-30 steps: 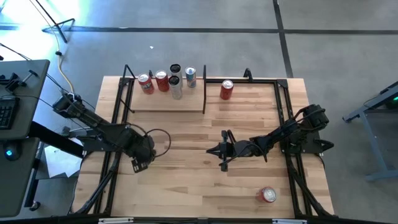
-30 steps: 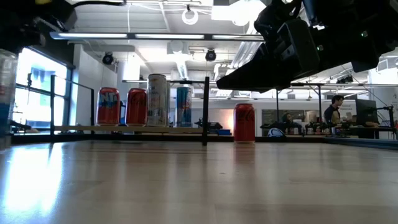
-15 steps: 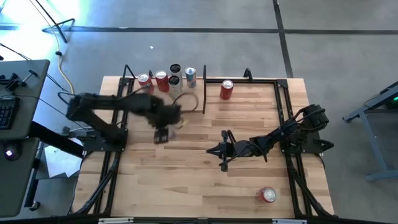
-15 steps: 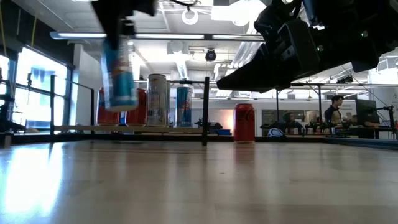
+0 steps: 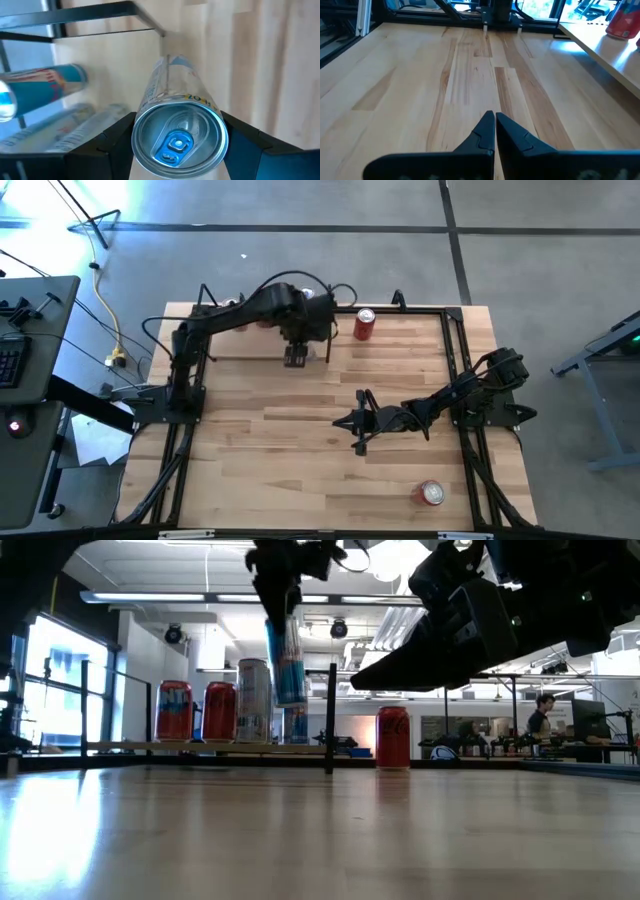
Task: Place canned beverage on shelf
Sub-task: Put the blue soda can on the shelf aligned with the other blue soda can
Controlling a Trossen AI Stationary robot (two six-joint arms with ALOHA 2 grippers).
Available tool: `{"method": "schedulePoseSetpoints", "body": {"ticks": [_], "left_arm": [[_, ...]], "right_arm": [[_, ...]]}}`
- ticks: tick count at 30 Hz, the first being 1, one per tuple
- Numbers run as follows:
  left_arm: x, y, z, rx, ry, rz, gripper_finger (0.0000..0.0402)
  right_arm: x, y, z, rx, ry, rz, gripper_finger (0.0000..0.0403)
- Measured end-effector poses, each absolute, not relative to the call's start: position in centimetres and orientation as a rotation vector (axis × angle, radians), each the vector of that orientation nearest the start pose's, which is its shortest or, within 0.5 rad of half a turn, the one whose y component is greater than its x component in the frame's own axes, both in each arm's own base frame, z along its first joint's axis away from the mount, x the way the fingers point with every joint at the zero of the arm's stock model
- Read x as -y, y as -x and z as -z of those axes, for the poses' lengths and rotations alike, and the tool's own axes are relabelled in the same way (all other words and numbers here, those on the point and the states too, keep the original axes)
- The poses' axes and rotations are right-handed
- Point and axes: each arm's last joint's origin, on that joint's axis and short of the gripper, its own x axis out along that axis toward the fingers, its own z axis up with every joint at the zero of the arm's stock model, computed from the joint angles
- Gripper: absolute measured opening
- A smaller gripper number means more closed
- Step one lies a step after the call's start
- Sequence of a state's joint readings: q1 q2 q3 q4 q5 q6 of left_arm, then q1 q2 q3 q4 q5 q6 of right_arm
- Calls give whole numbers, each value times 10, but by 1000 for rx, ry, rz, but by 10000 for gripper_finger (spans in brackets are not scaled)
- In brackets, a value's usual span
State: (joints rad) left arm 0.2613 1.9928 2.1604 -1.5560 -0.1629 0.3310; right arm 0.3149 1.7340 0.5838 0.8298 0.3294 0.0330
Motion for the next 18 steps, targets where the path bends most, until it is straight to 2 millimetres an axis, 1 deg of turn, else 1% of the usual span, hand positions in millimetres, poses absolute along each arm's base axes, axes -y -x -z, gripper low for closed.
{"method": "schedulePoseSetpoints", "body": {"ticks": [2,5,8,10,15,18], "left_arm": [[-113,-365,-345,-1467,-223,-148,220],[-127,-370,-333,-1520,-286,-184,220],[-140,-376,-317,-1570,-312,-190,220],[-146,-377,-311,-1596,-318,-181,220],[-162,-380,-301,-1593,-324,-172,220],[-168,-381,-302,-1565,-324,-166,220]], "right_arm": [[-86,-296,-135,-306,70,19,0],[-86,-296,-135,-306,69,19,0],[-87,-296,-135,-308,64,20,0],[-86,-296,-134,-313,60,21,0],[-86,-296,-134,-313,60,21,0],[-86,-295,-134,-318,62,21,0]]}}
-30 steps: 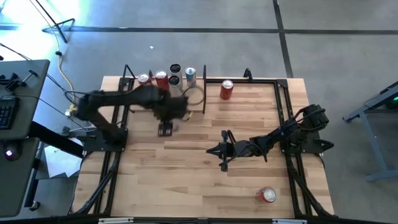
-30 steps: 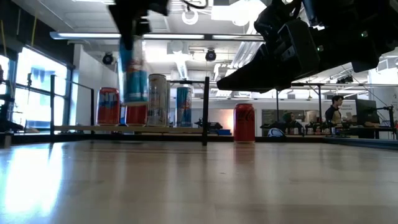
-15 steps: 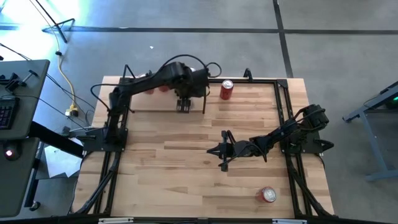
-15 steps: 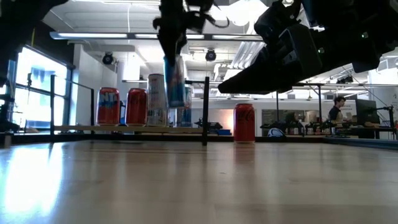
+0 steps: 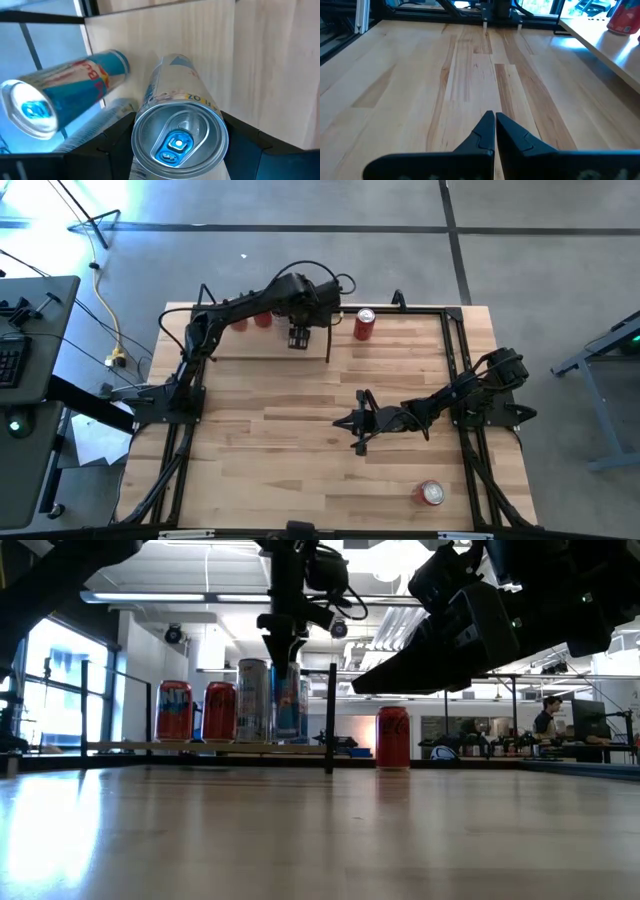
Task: Place canned beverage on shelf
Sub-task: Put the blue soda can on the shelf aligned with the other blue soda can
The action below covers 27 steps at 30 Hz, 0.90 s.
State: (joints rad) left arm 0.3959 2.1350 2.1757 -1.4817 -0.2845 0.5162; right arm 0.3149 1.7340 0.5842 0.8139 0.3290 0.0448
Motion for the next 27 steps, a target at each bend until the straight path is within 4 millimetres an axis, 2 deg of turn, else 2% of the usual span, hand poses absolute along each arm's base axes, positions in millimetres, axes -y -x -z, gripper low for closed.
{"method": "schedulePoseSetpoints", "body": {"ticks": [5,11,27], "left_arm": [[-177,-379,-302,-1527,-290,-157,225],[-182,-380,-300,-1522,-296,-176,276],[-185,-382,-302,-1522,-371,-261,283]], "right_arm": [[-86,-295,-133,-321,63,21,0],[-86,-295,-133,-321,63,21,0],[-86,-295,-133,-322,64,21,0]]}}
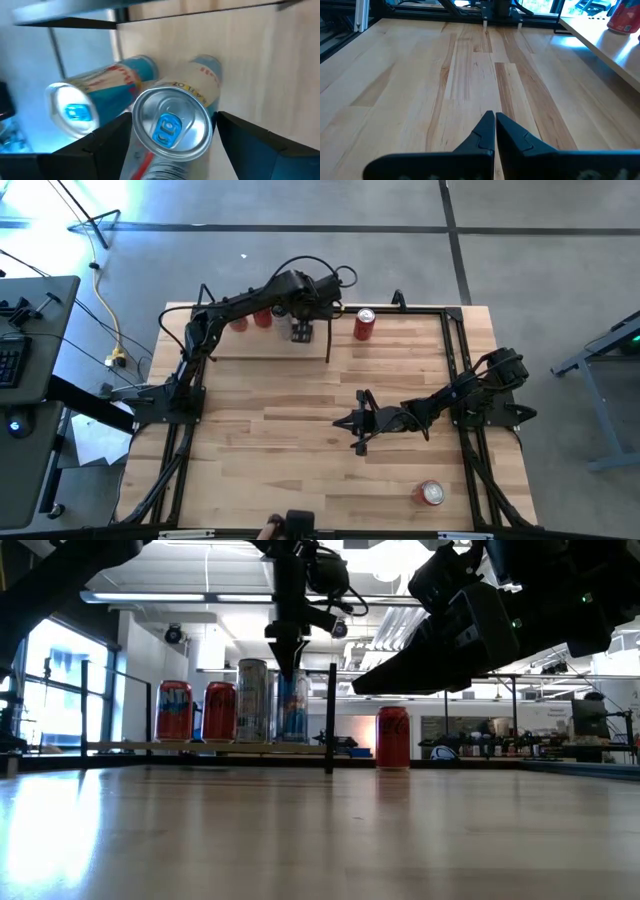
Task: Place canned beverage on shelf
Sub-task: Put the blue soda can on the shelf aligned with the other blue soda can, then put the red-black soda can on the shelf aligned with the other red-black soda can
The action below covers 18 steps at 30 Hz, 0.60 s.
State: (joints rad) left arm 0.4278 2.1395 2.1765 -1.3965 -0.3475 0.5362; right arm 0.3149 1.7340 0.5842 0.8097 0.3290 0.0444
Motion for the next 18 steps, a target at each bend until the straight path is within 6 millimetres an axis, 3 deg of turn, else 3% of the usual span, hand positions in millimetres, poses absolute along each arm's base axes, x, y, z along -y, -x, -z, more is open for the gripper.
{"method": "schedulePoseSetpoints", "body": {"ticks": [8,14,18], "left_arm": [[-186,-385,-312,-1513,-462,-369,282],[-176,-376,-348,-1399,-492,-477,271],[-161,-363,-375,-1273,-385,-500,248]], "right_arm": [[-86,-295,-133,-322,64,21,0],[-87,-296,-134,-314,81,17,0],[-87,-296,-134,-312,85,16,0]]}}
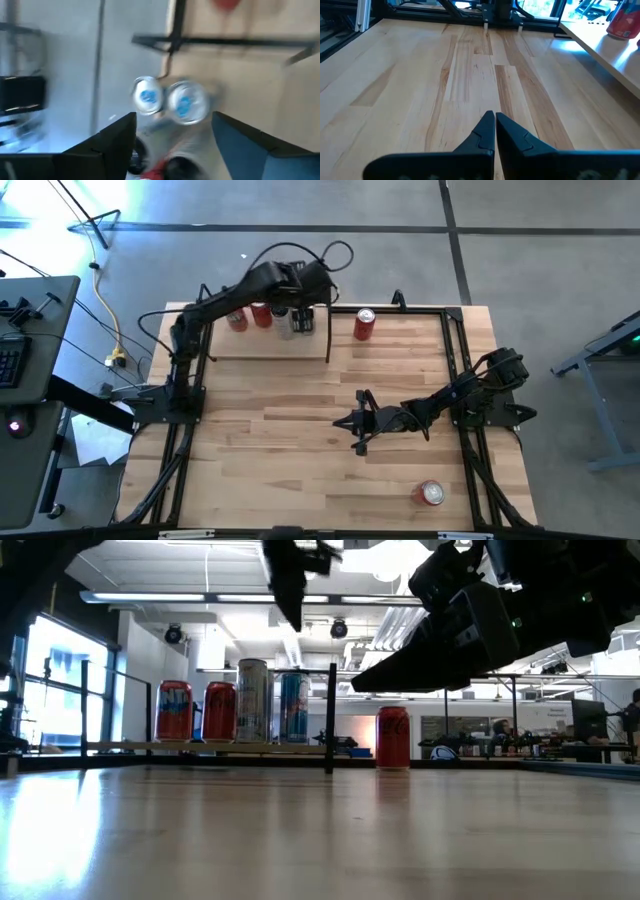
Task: Place canned beverage on shelf
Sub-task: Put the red-black soda can on the shelf aligned with the other red-black soda can
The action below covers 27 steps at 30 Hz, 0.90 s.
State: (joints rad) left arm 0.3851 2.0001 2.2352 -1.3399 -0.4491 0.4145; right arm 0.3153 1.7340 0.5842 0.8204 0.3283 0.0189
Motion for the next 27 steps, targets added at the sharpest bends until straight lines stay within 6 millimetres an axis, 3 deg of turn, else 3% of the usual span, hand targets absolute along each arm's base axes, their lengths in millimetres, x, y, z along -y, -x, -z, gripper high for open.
{"method": "schedulePoseSetpoints", "body": {"ticks": [5,10,15,20,23,27], "left_arm": [[-130,-345,-399,-1055,-261,-397,181],[-89,-328,-385,-873,-327,-336,84],[-53,-302,-332,-533,-298,-198,7],[-24,-266,-268,-194,-267,-166,21],[-14,-243,-235,-77,-236,-150,20],[-8,-217,-209,1,-186,-136,9]], "right_arm": [[-87,-295,-134,-312,89,15,0],[-93,-293,-134,-309,146,31,0],[-103,-285,-147,-294,221,72,0],[-102,-263,-175,-353,238,134,0],[-90,-249,-193,-379,224,239,0],[-56,-240,-214,-365,188,474,2]]}}
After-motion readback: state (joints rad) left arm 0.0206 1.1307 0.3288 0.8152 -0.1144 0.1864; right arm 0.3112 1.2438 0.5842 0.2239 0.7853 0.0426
